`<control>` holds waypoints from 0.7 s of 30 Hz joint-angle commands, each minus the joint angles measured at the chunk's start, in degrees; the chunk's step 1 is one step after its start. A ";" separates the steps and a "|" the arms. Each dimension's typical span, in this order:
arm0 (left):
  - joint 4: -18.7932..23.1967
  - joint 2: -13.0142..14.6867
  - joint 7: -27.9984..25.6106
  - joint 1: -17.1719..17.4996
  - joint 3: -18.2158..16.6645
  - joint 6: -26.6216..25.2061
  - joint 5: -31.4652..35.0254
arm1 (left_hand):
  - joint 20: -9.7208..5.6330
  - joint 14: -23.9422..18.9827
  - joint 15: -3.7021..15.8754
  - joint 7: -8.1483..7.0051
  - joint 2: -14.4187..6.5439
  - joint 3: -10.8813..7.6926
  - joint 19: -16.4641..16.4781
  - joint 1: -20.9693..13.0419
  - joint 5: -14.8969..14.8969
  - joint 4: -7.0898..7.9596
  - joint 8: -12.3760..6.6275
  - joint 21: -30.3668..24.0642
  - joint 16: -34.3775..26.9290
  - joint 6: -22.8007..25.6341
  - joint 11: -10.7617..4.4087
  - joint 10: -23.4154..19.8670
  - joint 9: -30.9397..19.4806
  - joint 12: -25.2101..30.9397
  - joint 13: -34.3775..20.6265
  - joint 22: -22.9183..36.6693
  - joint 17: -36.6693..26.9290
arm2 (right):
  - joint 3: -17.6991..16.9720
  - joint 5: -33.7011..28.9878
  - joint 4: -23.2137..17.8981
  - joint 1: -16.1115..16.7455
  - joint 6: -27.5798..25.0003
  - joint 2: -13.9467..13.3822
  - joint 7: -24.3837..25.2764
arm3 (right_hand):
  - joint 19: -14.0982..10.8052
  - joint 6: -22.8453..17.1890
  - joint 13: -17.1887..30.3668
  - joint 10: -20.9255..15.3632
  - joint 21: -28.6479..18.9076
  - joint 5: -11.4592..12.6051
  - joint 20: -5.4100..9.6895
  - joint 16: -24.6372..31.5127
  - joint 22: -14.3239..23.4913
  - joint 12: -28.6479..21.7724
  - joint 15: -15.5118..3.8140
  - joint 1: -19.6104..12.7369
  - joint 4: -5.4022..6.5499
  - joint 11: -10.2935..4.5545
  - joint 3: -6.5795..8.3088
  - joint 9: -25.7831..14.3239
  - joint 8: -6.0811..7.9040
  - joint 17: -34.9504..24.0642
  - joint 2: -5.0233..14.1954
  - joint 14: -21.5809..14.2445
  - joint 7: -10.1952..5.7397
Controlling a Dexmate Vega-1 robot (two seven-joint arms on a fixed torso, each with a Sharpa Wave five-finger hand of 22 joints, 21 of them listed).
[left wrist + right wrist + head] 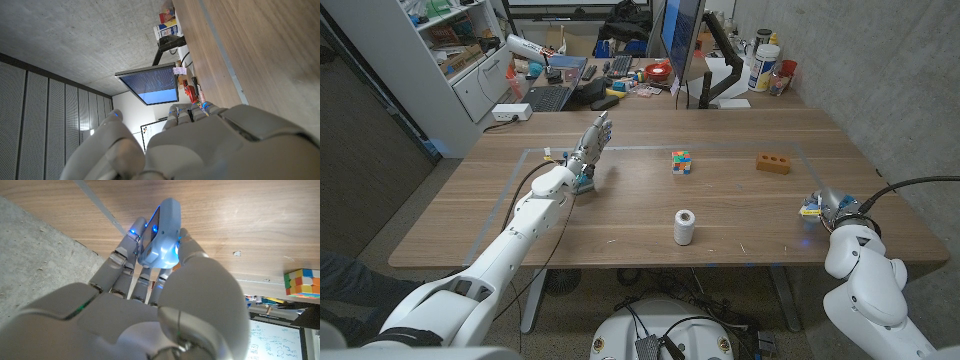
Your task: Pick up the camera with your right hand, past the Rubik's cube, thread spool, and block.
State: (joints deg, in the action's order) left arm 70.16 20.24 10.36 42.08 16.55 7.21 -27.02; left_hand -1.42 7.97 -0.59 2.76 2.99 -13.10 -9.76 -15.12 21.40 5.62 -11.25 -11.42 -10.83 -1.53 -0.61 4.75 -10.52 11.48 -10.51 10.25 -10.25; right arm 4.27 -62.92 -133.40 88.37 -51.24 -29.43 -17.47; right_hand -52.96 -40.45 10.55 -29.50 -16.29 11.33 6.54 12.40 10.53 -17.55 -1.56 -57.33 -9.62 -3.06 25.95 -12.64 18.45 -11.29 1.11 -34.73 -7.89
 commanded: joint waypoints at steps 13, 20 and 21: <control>-0.58 -0.32 0.64 -0.99 0.01 1.31 0.07 | -0.27 0.44 -0.11 0.09 -0.69 0.51 -1.17 -0.16 0.31 0.09 0.00 -0.14 0.09 0.04 0.13 0.40 -0.13 0.11 -0.32 0.32 -0.29 | 1.11 -10.54 -5.39 0.58 0.08 3.11 -3.06 | 0.76 -2.65 0.06 -5.88 0.79 0.43 -1.67 -0.43 0.09 0.01 -6.83 -4.47 0.99 -2.49 0.30 -0.73 0.76 0.05 4.82 -2.18 0.33; -0.90 -0.49 0.66 -0.98 -0.07 1.48 -0.07 | -0.30 0.47 -0.09 0.12 -0.73 0.60 -1.20 -0.19 0.31 0.08 -0.03 -0.15 0.10 0.13 0.07 0.48 -0.13 0.08 -0.32 0.32 -0.28 | 0.29 -13.67 -6.46 0.92 2.18 5.00 -4.56 | 0.90 -3.06 0.06 -5.86 0.93 0.39 -1.91 -0.52 0.08 0.22 -6.76 -4.40 1.07 -2.67 0.28 -0.97 0.86 0.09 4.82 -2.35 0.32; -0.91 -0.47 0.64 -0.98 -0.05 1.44 -0.04 | -0.27 0.47 -0.10 0.08 -0.73 0.61 -1.23 -0.20 0.31 0.08 -0.03 -0.14 0.10 0.11 0.06 0.46 -0.13 0.09 -0.32 0.32 -0.28 | 0.19 -14.22 -6.59 0.92 2.46 5.28 -4.97 | 0.89 -3.04 0.06 -5.87 0.94 0.39 -1.95 -0.54 0.08 0.25 -6.70 -4.38 1.06 -2.59 0.26 -1.00 0.85 0.10 4.78 -2.40 0.31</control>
State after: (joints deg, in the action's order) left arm 69.78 20.01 10.81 41.29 16.56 8.26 -26.96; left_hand -1.42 7.98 -0.60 2.76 2.77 -12.71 -9.75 -15.35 21.40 5.69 -11.25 -11.42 -10.83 -1.53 -0.61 4.75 -10.52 11.48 -10.51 10.25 -10.25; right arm 5.28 -72.40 -138.11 88.76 -51.21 -26.59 -20.58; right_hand -51.83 -42.91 10.50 -29.50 -15.45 11.48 4.79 11.92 10.52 -17.52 -1.73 -57.34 -9.37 -3.06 25.69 -13.44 19.08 -11.11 1.10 -34.91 -7.67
